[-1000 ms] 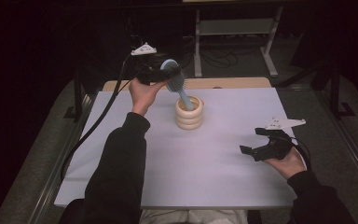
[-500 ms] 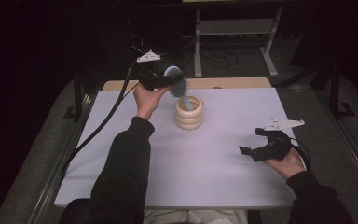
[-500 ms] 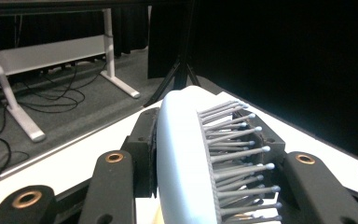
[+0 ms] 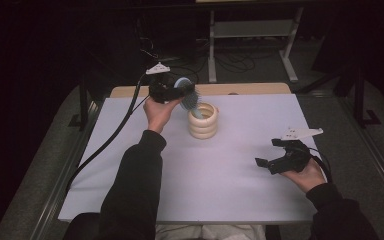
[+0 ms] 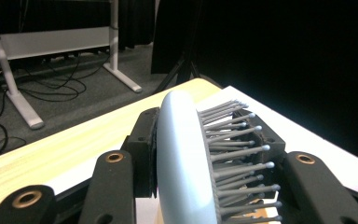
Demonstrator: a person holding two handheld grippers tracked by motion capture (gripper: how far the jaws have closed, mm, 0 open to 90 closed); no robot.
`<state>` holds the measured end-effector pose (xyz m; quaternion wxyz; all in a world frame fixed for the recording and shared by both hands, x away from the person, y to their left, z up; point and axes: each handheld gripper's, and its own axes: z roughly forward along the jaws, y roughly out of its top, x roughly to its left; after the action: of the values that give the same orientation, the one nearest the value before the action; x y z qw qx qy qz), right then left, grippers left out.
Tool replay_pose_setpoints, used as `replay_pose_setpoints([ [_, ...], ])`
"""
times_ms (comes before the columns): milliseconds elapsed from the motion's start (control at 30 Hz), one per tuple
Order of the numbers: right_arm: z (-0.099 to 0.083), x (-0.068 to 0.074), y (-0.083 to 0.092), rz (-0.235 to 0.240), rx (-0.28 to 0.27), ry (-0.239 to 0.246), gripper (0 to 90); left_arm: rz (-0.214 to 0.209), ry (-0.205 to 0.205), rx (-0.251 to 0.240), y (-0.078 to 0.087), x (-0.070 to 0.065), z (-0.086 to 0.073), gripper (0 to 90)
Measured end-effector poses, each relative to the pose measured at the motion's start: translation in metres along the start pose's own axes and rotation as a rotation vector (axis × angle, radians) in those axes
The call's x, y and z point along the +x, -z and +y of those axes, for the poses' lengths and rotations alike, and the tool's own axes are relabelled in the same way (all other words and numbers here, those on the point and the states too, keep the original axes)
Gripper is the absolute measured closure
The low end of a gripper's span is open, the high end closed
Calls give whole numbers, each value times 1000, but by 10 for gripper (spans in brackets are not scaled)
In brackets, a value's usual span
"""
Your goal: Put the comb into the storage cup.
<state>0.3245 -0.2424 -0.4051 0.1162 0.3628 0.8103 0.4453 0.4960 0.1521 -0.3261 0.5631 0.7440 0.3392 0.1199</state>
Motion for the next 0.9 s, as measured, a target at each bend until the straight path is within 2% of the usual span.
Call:
replay_pose_setpoints([
  [300, 0, 1, -1, 2, 9, 1, 0, -3, 35, -28, -5, 0, -4, 534],
  [533, 0, 0, -1, 2, 9, 0, 0, -4, 30, -14, -3, 0, -2, 459],
  [633, 0, 0, -1, 1, 11, -1, 0, 13, 21, -27, 3, -2, 1, 371],
  [667, 0, 0, -2, 2, 14, -3, 0, -1, 23, -14, 4, -1, 2, 332],
  [700, 0, 0, -2, 0, 16, 0, 0, -24, 40, 3, 4, 0, 3, 256],
  [733, -1, 0, -2, -2, 18, 2, 0, -27, 39, 14, 5, 0, 4, 159],
  [833, -1, 0, -2, -1, 16, 4, 0, 11, -13, 30, 10, -2, 5, 32],
  [900, -1, 0, -2, 5, 19, 4, 0, -5, -17, 24, 12, -3, 7, 0],
])
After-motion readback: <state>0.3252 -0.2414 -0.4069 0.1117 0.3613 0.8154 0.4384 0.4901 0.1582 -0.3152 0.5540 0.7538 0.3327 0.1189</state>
